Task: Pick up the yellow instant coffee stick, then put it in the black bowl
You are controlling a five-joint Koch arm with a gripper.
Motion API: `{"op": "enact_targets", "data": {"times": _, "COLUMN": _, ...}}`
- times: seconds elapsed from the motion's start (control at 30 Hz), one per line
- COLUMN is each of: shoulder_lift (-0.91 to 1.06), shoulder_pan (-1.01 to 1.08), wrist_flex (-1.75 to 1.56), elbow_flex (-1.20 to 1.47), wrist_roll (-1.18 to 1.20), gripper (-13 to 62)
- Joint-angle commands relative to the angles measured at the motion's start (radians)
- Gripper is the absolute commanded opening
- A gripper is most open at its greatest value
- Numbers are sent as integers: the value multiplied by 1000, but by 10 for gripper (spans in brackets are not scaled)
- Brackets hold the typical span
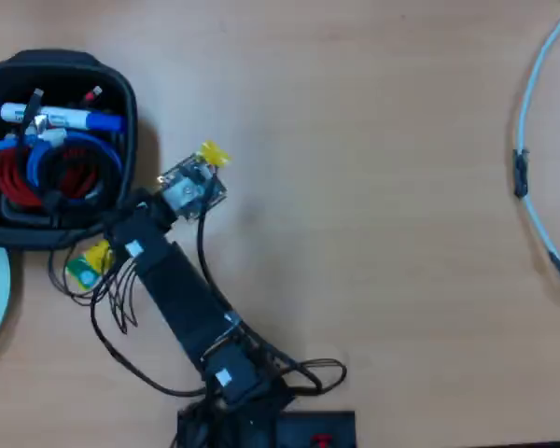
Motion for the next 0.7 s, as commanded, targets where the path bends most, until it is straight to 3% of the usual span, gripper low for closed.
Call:
{"op": "enact_targets", "data": {"times": 0.0, "shoulder_lift": 9, "shoulder_pan": -41, "wrist_flex": -160, "elbow_flex": -91, "wrist_roll": 20, "gripper": -62}}
{"op": "enact_targets", "data": {"times": 0.4, "shoulder_lift": -77, "shoulder_pan": -133, "wrist_flex": -500, "elbow_flex": -109, "wrist_roll": 198, "gripper": -62}}
{"op": "enact_targets", "data": {"times": 0.67, "shoulder_lift": -316, "shoulder_pan": -163, "wrist_flex": -630, "elbow_flex": -350, "wrist_roll": 213, "gripper": -62}}
